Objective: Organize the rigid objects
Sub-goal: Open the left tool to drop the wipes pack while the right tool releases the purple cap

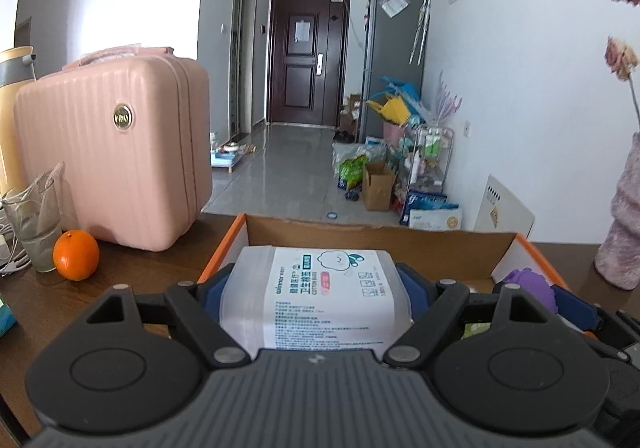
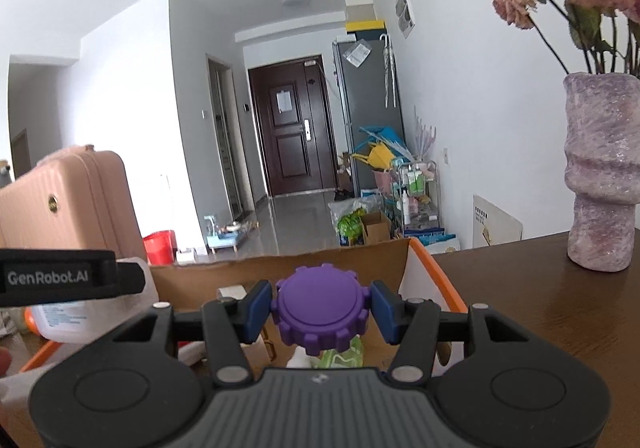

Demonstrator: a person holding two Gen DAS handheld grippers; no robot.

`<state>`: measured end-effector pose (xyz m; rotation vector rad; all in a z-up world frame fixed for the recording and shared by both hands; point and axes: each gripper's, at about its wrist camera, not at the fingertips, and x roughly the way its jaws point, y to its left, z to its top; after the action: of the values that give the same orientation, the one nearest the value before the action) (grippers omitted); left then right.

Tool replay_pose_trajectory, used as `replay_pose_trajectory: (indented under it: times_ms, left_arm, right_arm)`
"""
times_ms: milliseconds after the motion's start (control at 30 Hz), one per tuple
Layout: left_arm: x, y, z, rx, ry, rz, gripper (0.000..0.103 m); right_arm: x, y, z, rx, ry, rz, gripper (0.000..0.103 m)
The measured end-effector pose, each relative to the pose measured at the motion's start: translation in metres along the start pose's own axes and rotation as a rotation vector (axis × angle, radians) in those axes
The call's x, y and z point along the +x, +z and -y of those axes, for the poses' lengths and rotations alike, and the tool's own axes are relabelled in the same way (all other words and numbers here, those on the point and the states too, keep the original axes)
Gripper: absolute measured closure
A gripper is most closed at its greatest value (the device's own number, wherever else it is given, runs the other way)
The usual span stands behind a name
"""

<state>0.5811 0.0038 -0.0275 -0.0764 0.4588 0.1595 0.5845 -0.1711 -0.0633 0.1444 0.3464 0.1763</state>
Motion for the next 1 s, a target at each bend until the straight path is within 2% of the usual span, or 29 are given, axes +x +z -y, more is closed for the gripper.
replay_pose_trajectory:
  times_ms: [467, 533, 600, 633, 700, 733, 800, 867, 900, 1000]
  left_arm:
    - [0.013, -0.007, -0.003, 0.016, 0.008, -0.054, 0.02]
    - [0.012, -0.008, -0.003, 0.012, -0.003, -0.058, 0.018]
    - [0.011, -0.008, -0.004, 0.008, -0.003, -0.056, 0.008]
    - [0.01, -0.008, -0.004, 0.007, 0.003, -0.051, 0.006]
    - [0.008, -0.007, -0.004, 0.005, 0.012, -0.042, 0.002]
    - [0.007, -0.006, -0.005, -0.002, 0.013, -0.037, 0.0]
    - [0.005, -0.005, -0.007, -0.014, 0.019, -0.027, 0.0]
    - [0.005, -0.005, -0.008, -0.018, 0.021, -0.026, 0.0]
    - [0.005, -0.005, -0.009, -0.024, 0.023, -0.03, 0.0]
    - [0.008, -0.004, -0.01, -0.033, 0.021, -0.043, 0.0]
  right_arm:
    - [0.005, -0.005, -0.005, -0.034, -0.001, -0.07, 0.049]
    - [0.005, -0.004, -0.005, -0.035, -0.008, -0.071, 0.049]
    - [0.004, -0.005, -0.005, -0.033, -0.009, -0.073, 0.048]
    - [0.004, -0.005, -0.005, -0.033, -0.013, -0.075, 0.045]
    - [0.005, -0.004, -0.005, -0.036, -0.021, -0.07, 0.032]
    - [0.006, -0.003, -0.003, -0.036, -0.023, -0.068, 0.028]
    - [0.004, -0.003, -0.002, -0.034, -0.029, -0.057, 0.012]
    - [0.004, -0.003, -0.001, -0.035, -0.037, -0.048, 0.004]
    - [0.004, -0.003, -0.001, -0.035, -0.04, -0.046, 0.0]
    - [0.001, -0.004, -0.002, -0.034, -0.049, -0.042, 0.0]
